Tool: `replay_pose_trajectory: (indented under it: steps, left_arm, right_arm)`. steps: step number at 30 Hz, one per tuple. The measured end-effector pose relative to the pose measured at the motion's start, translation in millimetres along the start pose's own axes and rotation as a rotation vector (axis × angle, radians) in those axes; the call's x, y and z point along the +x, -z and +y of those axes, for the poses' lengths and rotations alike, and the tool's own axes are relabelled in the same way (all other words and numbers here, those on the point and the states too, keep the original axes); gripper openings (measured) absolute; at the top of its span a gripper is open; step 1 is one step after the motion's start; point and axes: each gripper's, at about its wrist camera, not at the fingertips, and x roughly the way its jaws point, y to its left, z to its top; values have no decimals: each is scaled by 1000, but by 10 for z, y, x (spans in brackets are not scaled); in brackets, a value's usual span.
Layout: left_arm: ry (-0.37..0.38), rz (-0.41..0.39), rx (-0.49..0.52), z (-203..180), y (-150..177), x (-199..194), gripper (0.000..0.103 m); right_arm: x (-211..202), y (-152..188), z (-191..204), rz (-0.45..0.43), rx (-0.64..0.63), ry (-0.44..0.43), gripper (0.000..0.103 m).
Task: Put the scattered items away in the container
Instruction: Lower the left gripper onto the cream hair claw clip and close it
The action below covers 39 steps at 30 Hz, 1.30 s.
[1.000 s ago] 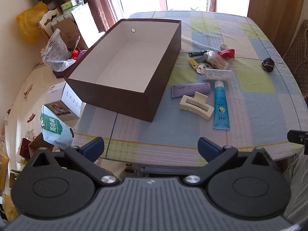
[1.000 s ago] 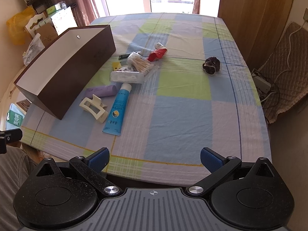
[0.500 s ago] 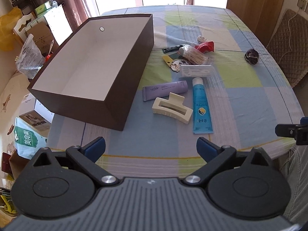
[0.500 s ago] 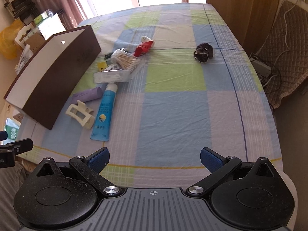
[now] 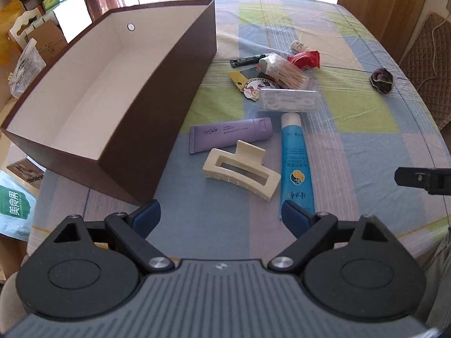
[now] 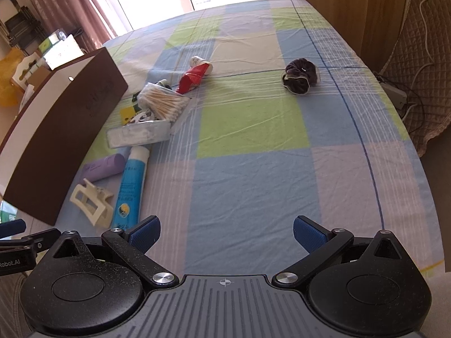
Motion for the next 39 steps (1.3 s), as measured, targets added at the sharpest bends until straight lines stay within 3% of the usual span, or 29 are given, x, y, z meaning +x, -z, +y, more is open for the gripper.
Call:
replay_pose_trajectory:
  steps: [7,17,19,21,24,25,31,33,35,36,39]
  left_arm:
    - [54,24,-91,33,-143,273,84]
    - [35,33,-116,-37,-317,645,84]
    - [31,41,-118,-21,-312,711,79]
    - [40,54,-125,19,-286,763,60]
    - [60,64,-138,86,-227,790,40]
    - [62,61,-136,99,-200,766,38]
    - [47,67,-108,157,-81,676,41]
    - [29,50,-109,160,-98,693,63]
    - [20,32,-95,155,-110,720,60]
    - [25,30,-85,157,-108,734,49]
    - [27,23,-58,160,-93,733,48]
  right_arm:
    - [240,-182,-155,44,77,-7,103]
    - [398,-207,-166,79,82,1,103]
    - [415,-202,-169,83,82,3,103]
    - [428,-198,-160,85,76,4,103]
    - [430,-178,-108,74,41,5,103]
    - [428,-170,-86,68,25,6,103]
    - [405,-136,57,33,-60,-13,103]
    - [410,-169,99,40,-55,-39,103]
    - [419,-267,192,29,-52,-64,103]
    - [423,-319,241,22,-50,-77,103]
    - [437,-474,388,3,-46,-114,103]
